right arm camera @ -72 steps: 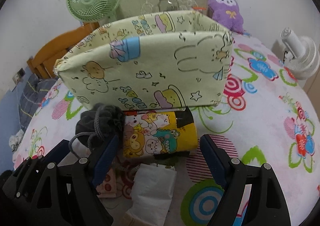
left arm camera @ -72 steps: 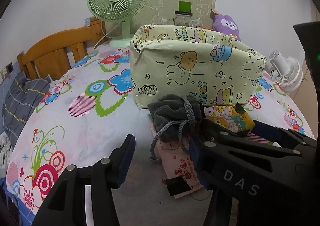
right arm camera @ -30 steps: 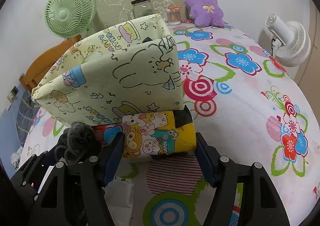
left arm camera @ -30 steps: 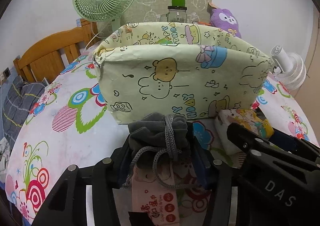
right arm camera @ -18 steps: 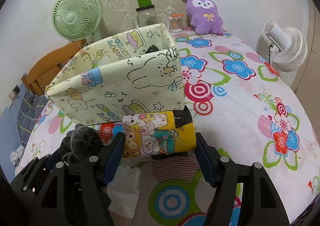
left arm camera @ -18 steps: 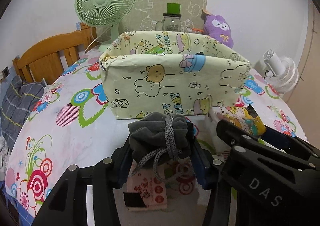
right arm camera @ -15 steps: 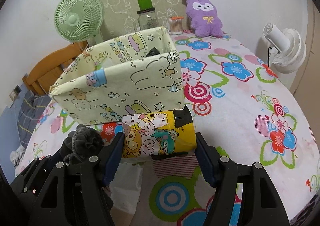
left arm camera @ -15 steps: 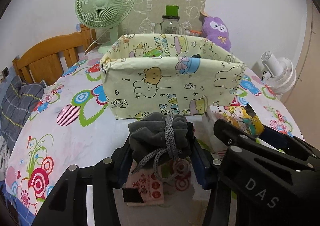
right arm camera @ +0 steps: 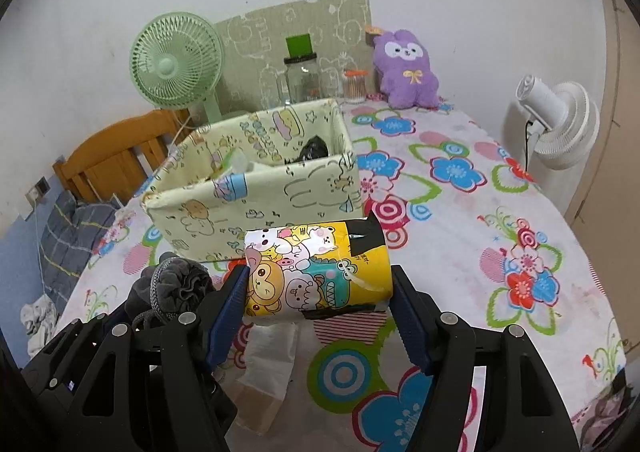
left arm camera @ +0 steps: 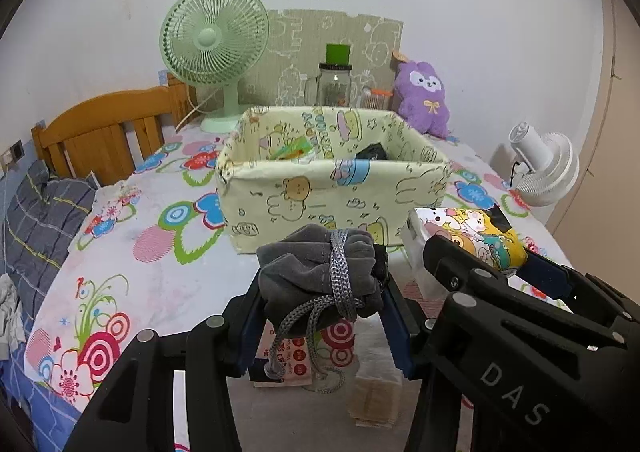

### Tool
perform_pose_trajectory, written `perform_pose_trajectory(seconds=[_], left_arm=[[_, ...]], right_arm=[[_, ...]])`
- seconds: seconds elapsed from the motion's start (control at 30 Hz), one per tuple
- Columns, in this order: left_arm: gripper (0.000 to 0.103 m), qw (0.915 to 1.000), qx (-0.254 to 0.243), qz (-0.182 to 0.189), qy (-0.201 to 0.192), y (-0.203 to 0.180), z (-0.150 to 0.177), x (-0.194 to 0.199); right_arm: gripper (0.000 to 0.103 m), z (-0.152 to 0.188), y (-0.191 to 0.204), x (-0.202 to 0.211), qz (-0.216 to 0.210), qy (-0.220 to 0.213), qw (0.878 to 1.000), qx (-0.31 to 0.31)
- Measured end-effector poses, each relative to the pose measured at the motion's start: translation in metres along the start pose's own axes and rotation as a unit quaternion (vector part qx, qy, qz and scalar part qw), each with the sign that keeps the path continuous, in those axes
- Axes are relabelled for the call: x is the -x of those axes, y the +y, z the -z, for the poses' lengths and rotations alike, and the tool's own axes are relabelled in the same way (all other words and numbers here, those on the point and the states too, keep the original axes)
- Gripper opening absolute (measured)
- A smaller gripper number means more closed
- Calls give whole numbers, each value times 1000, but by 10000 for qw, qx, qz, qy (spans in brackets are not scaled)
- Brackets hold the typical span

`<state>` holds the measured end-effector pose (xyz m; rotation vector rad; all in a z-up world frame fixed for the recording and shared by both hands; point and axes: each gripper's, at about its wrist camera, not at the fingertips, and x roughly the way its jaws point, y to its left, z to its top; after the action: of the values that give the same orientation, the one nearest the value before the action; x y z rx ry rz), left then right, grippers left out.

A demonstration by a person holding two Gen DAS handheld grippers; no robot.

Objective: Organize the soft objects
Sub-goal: 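Lift both held items and carry them over the basket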

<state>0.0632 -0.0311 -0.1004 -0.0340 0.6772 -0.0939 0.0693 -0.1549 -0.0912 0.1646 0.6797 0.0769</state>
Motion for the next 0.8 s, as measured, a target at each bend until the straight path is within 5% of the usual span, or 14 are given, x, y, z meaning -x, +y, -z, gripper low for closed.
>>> perform_pose_trajectory(seconds=[0.8], left_arm=[[54, 9989, -99, 6, -466, -11, -38, 44]], right_arm=[[71, -41, 14, 52, -144, -515, 9982, 272]])
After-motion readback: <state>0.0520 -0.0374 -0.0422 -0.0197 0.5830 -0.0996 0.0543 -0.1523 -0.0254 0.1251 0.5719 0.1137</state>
